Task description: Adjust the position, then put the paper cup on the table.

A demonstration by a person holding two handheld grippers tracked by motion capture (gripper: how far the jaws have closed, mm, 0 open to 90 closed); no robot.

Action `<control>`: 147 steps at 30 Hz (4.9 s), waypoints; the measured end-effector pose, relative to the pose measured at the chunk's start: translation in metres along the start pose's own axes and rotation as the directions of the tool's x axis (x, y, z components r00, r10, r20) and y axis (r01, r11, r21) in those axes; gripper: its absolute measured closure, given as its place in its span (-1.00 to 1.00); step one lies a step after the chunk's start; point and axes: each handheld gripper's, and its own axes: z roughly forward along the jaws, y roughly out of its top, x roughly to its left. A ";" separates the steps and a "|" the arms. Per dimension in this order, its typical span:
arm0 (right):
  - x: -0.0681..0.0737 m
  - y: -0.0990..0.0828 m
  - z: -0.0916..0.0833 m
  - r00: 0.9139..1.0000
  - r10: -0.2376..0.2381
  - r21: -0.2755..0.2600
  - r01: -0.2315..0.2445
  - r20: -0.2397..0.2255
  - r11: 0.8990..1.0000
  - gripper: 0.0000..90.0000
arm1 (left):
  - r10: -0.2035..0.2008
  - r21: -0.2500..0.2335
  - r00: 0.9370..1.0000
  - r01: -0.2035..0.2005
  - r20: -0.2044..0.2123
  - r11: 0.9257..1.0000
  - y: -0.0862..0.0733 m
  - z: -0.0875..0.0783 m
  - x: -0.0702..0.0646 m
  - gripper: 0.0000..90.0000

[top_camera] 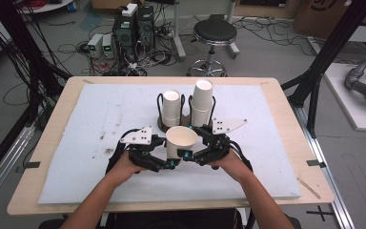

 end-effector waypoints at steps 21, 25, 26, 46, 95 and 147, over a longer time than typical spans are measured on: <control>-0.006 0.004 -0.017 0.991 -0.099 0.025 0.097 0.089 0.995 -0.15 | -0.047 -0.011 0.988 0.046 -0.150 0.999 -0.006 -0.013 0.009 -0.34; -0.008 0.005 -0.022 0.988 -0.106 0.027 0.103 0.113 0.994 -0.15 | -0.042 -0.018 0.980 0.039 -0.193 0.999 -0.006 -0.024 0.013 -0.34; -0.009 0.005 -0.023 0.987 -0.104 0.026 0.102 0.119 0.994 -0.15 | -0.042 -0.021 0.978 0.039 -0.206 0.999 -0.006 -0.027 0.014 -0.34; -0.013 0.004 -0.025 0.984 -0.101 0.036 0.097 0.145 0.995 -0.15 | -0.093 -0.079 0.907 0.066 -0.410 0.995 -0.013 -0.069 0.026 -0.50; -0.075 -0.046 -0.149 0.737 0.015 0.082 -0.096 0.676 0.992 -0.18 | -0.152 -0.085 0.893 0.128 -0.422 0.988 -0.024 -0.073 0.032 -0.52; -0.037 -0.073 -0.187 0.724 0.042 0.188 -0.235 0.689 0.954 -0.53 | -0.166 -0.102 0.881 0.135 -0.443 0.986 -0.025 -0.082 0.034 -0.52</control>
